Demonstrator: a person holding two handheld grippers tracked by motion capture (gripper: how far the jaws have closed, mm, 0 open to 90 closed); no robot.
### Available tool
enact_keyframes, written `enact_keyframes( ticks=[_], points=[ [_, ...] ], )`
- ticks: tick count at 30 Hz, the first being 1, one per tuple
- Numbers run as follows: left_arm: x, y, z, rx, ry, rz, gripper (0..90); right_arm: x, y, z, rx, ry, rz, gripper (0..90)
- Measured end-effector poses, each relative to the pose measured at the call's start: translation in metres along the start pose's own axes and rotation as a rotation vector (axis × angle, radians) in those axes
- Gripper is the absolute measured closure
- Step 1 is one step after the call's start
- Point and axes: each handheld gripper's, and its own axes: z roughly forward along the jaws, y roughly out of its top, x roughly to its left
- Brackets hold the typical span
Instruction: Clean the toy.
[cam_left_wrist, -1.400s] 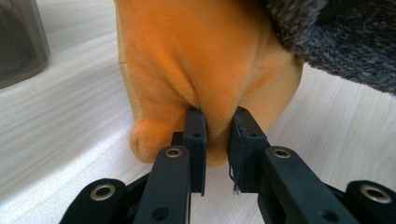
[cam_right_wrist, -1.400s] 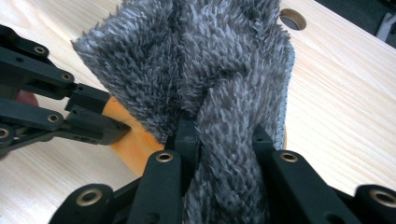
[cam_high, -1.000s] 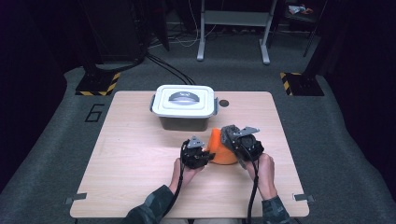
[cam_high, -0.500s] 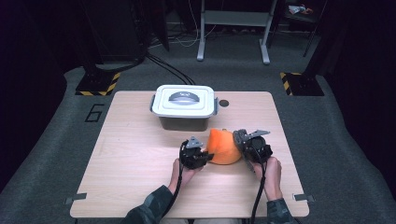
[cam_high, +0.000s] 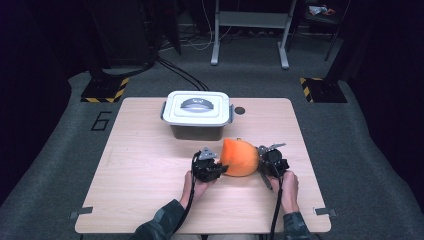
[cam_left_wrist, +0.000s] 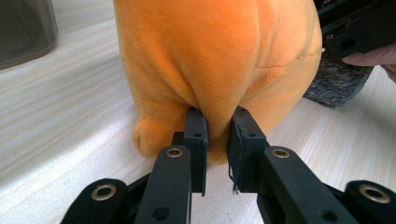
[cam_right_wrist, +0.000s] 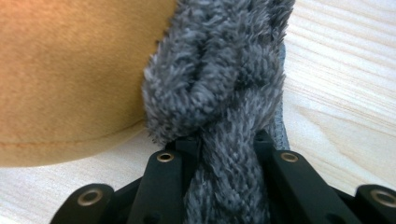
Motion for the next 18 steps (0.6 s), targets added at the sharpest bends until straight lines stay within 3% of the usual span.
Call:
enact_keyframes(
  ticks=[4, 7, 10, 12, 15, 18],
  points=[
    [0.000, 0.001, -0.001, -0.009, -0.002, -0.011, 78.8, -0.006, -0.002, -0.015, -0.022, -0.031, 0.027, 73.4],
    [-0.001, 0.003, -0.001, -0.009, -0.002, -0.008, 78.8, -0.009, -0.002, -0.038, -0.086, -0.057, 0.030, 73.3],
    [-0.003, 0.005, -0.001, -0.015, 0.001, -0.009, 78.6, 0.001, 0.001, -0.061, -0.156, -0.070, 0.003, 73.3],
    [-0.003, 0.006, -0.001, -0.017, 0.003, -0.006, 78.5, 0.012, 0.003, -0.071, -0.183, -0.040, -0.033, 73.3],
    [-0.003, 0.005, -0.001, -0.016, 0.005, -0.002, 77.5, 0.029, 0.006, -0.070, -0.178, -0.021, -0.085, 73.4],
    [-0.002, 0.006, -0.002, -0.023, 0.009, 0.015, 73.4, 0.035, 0.008, -0.060, -0.170, -0.036, -0.098, 73.6]
  ],
)
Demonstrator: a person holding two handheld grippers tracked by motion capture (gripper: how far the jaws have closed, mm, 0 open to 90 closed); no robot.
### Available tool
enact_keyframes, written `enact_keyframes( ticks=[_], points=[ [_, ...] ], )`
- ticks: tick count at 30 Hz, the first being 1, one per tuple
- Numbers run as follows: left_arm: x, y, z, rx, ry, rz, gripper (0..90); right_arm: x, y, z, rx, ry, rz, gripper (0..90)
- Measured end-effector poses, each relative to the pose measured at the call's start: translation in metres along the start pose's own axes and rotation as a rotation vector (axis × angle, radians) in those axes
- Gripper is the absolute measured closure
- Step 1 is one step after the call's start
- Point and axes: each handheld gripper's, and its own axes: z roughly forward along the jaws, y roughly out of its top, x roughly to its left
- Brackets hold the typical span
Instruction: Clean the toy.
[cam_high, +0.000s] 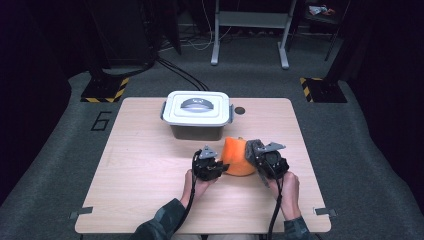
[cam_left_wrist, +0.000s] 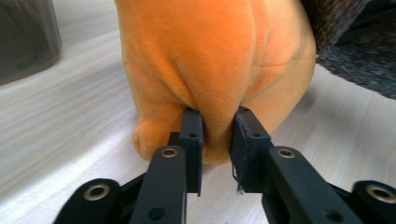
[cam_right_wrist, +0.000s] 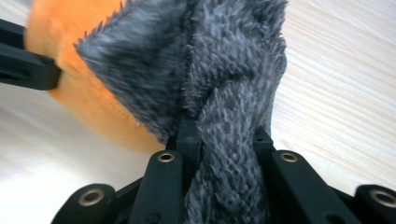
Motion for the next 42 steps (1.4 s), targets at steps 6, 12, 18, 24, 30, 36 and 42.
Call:
enact_keyframes(
  ticks=[6, 12, 18, 24, 30, 36, 42],
  points=[
    [0.002, 0.005, -0.003, -0.005, 0.050, 0.096, 51.9, -0.007, 0.001, 0.008, 0.009, 0.000, 0.008, 73.7],
    [-0.002, 0.005, 0.005, 0.008, 0.074, 0.193, 47.6, -0.014, 0.003, 0.014, 0.006, 0.005, 0.007, 73.6],
    [-0.004, 0.003, 0.009, 0.015, 0.047, 0.180, 76.6, -0.018, 0.006, 0.016, 0.012, 0.004, 0.019, 73.6],
    [-0.008, 0.004, 0.005, 0.011, 0.016, 0.136, 83.8, -0.018, 0.010, 0.003, -0.019, -0.019, 0.020, 73.6],
    [-0.015, 0.010, -0.001, 0.005, -0.042, 0.074, 84.1, -0.006, 0.020, -0.024, -0.070, 0.006, -0.012, 73.5],
    [-0.019, 0.012, -0.005, 0.000, -0.069, 0.039, 84.1, 0.025, 0.033, -0.031, -0.086, 0.049, -0.113, 73.4],
    [-0.012, 0.006, -0.002, 0.026, -0.053, 0.030, 84.0, 0.042, 0.037, -0.004, -0.036, 0.028, -0.170, 74.2]
  ],
)
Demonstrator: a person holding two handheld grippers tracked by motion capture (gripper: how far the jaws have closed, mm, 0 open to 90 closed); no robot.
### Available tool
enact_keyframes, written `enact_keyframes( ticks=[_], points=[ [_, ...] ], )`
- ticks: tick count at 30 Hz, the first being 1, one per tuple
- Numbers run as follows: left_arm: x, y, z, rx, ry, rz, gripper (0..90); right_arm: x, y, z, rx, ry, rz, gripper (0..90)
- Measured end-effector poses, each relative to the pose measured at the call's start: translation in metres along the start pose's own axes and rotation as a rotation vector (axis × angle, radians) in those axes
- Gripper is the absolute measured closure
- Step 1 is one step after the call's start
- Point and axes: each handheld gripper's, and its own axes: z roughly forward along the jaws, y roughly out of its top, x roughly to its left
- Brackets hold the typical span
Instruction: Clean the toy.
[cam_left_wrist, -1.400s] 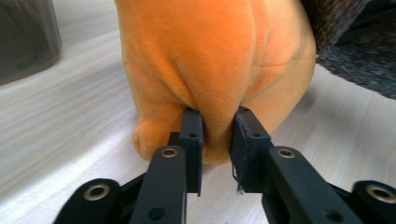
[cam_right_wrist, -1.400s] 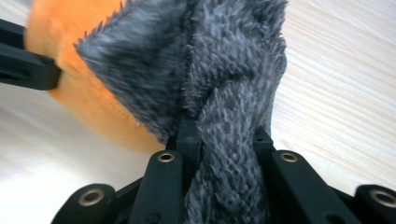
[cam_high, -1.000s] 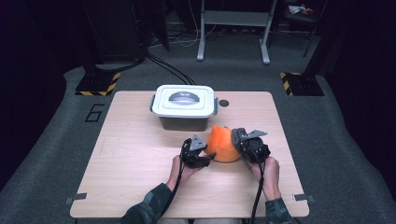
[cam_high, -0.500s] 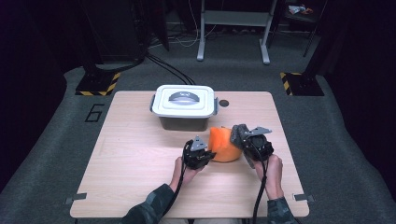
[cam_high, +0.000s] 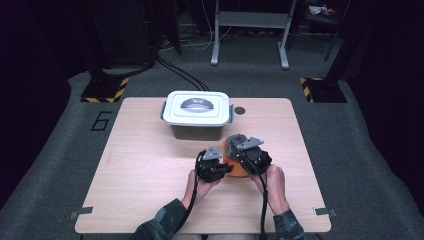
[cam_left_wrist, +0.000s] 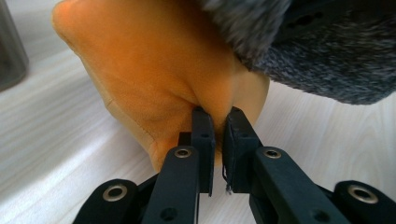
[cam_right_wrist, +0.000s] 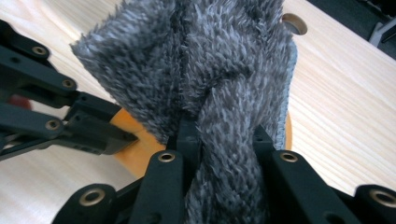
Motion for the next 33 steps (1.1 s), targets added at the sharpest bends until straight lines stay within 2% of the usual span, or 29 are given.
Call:
enact_keyframes(
  ticks=[2, 9, 14, 15, 17, 24, 26, 29, 33],
  points=[
    [0.004, -0.002, 0.000, 0.002, -0.008, -0.011, 83.9, 0.000, 0.000, 0.004, 0.008, 0.008, 0.005, 74.5],
    [0.007, -0.002, 0.001, 0.004, -0.005, 0.002, 83.8, -0.005, -0.002, 0.005, 0.006, 0.004, 0.021, 74.5],
    [0.007, -0.003, 0.001, -0.003, -0.005, 0.002, 83.7, -0.016, -0.010, 0.005, 0.005, -0.002, 0.069, 74.5],
    [0.007, -0.004, 0.001, -0.004, -0.009, -0.011, 83.7, -0.018, -0.012, 0.005, 0.007, -0.009, 0.076, 74.5],
    [0.007, -0.004, 0.001, -0.005, -0.008, -0.008, 83.6, -0.022, -0.016, 0.005, 0.009, 0.002, 0.096, 74.4],
    [0.008, -0.006, 0.001, -0.008, -0.007, -0.001, 83.6, -0.039, -0.030, 0.009, 0.018, -0.017, 0.150, 74.4],
    [0.008, -0.007, 0.001, -0.008, -0.008, 0.002, 83.6, -0.043, -0.035, 0.011, 0.032, -0.017, 0.182, 74.5],
    [0.008, -0.007, 0.001, -0.006, -0.004, 0.001, 83.6, -0.050, -0.043, 0.016, 0.039, -0.026, 0.197, 74.5],
    [0.009, -0.008, 0.001, -0.011, -0.005, -0.007, 83.5, -0.059, -0.053, 0.026, 0.078, -0.033, 0.228, 74.5]
  ],
)
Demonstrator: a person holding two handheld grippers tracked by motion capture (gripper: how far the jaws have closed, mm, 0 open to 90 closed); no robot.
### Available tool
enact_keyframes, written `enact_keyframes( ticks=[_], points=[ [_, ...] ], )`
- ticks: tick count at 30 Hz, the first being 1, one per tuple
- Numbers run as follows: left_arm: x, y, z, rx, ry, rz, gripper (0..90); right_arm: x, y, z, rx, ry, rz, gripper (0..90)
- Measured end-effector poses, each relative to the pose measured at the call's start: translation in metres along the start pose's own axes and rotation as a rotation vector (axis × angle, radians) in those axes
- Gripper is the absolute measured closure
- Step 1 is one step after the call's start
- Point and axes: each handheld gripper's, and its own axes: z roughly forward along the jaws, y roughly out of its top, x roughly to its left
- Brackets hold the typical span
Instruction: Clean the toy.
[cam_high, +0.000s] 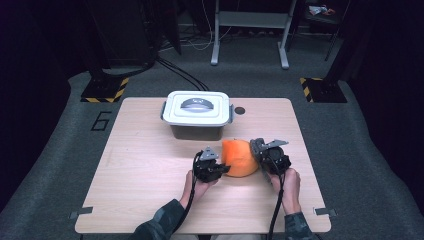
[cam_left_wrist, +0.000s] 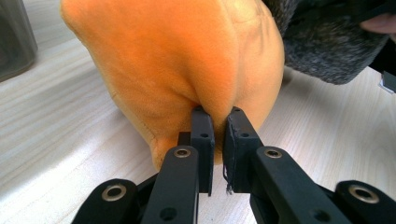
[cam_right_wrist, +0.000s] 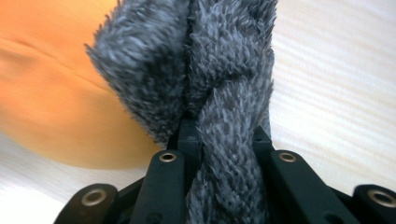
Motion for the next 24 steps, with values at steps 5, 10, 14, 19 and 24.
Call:
enact_keyframes(
  ticks=[5, 10, 14, 19, 24],
  points=[
    [0.002, -0.002, -0.001, -0.002, 0.001, 0.001, 83.4, -0.011, -0.010, 0.018, 0.073, -0.010, 0.032, 74.3],
    [0.004, -0.003, -0.002, -0.007, 0.009, -0.008, 83.2, -0.016, -0.011, 0.013, 0.061, -0.030, 0.031, 74.1],
    [0.004, -0.003, -0.002, -0.011, 0.008, -0.006, 83.2, -0.009, 0.000, -0.013, -0.008, -0.037, 0.019, 74.1],
    [0.003, -0.002, -0.002, -0.006, 0.011, 0.011, 83.2, 0.021, 0.022, -0.042, -0.085, -0.001, -0.070, 74.0],
    [0.001, -0.001, -0.002, -0.003, 0.014, 0.013, 83.2, 0.062, 0.040, -0.041, -0.074, 0.041, -0.199, 73.9]
  ],
)
